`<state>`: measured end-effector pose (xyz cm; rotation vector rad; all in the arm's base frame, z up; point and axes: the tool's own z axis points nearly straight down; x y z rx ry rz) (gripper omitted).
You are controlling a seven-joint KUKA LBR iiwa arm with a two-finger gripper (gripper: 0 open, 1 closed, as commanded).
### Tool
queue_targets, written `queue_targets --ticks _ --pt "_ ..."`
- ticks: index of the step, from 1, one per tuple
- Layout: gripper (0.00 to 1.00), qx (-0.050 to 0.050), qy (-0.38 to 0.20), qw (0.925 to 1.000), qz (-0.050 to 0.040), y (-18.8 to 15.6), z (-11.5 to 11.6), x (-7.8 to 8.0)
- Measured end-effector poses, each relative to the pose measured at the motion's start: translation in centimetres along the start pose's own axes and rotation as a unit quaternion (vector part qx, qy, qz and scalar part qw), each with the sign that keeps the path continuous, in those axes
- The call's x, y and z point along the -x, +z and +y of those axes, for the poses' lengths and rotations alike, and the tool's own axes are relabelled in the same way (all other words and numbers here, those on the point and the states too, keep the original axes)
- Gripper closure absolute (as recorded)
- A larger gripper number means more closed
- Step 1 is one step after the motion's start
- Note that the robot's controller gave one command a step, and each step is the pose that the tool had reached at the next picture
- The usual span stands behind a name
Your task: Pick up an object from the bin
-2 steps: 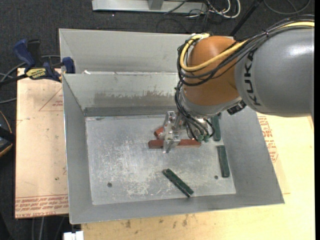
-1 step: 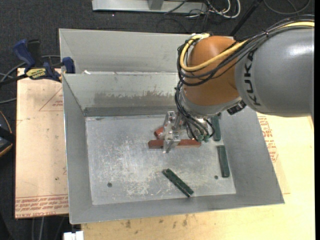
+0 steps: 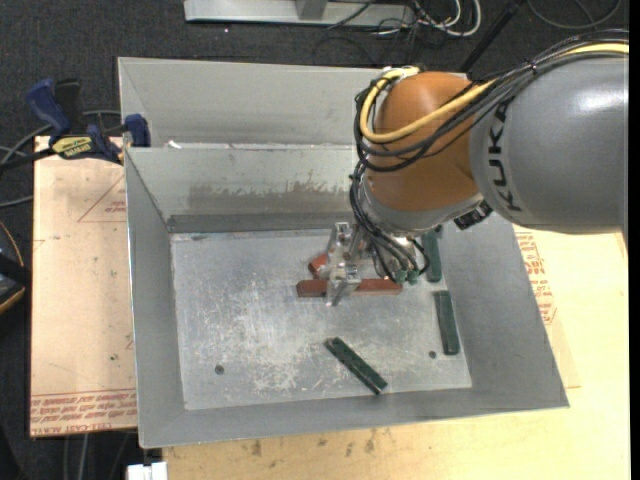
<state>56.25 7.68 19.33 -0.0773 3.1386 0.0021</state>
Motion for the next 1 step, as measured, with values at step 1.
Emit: queue_targets --ticks 1 --pt "1.00 -0.001 -0.243 0.9701 -0.0025 -12.09 -4.88 1.62"
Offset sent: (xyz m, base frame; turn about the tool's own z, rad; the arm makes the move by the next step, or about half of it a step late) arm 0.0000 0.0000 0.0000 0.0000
